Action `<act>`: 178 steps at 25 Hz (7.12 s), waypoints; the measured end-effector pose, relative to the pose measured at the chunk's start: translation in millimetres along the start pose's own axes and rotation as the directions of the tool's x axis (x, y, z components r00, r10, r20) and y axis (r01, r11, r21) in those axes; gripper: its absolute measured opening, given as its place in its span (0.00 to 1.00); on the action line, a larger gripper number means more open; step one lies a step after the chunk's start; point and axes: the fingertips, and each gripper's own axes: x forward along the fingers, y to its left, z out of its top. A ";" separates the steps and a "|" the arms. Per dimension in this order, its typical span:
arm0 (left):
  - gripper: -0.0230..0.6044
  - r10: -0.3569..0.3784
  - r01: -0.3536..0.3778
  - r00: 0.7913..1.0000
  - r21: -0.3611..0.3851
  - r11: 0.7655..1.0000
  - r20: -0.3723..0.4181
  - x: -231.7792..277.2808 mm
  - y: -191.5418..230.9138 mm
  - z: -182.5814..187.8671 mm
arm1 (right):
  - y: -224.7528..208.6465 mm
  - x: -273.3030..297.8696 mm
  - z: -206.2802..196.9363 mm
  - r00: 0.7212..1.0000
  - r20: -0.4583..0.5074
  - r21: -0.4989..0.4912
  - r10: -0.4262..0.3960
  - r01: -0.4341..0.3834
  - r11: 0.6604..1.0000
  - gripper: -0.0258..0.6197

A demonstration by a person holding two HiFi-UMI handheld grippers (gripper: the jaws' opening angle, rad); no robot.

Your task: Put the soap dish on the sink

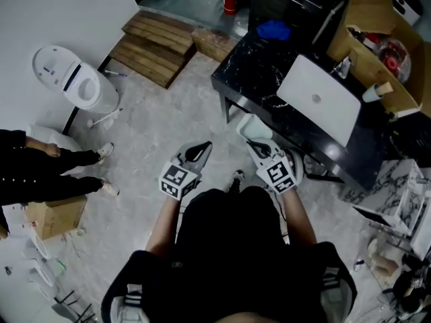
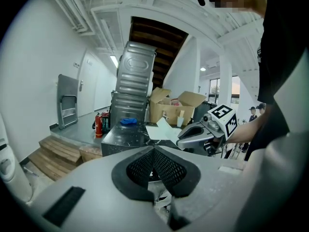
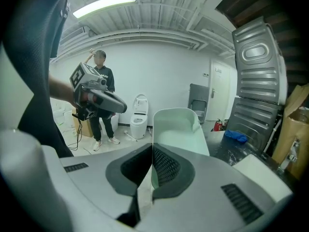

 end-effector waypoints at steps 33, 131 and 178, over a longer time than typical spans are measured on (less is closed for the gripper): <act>0.04 -0.044 0.044 0.999 0.008 0.999 -0.028 54.5 10.7 14.6 | -52.7 5.3 -19.3 1.000 -0.012 0.033 -0.024 0.024 0.999 0.04; 0.04 -0.424 0.429 0.899 0.030 0.903 -0.111 266.6 231.5 82.2 | -240.1 182.9 18.2 0.934 -0.230 0.077 -0.275 0.299 0.951 0.04; 0.04 -0.361 0.362 0.924 -0.018 0.932 -0.123 314.9 245.8 94.5 | -287.8 213.0 -65.0 0.843 -0.528 0.028 -0.099 0.133 0.991 0.04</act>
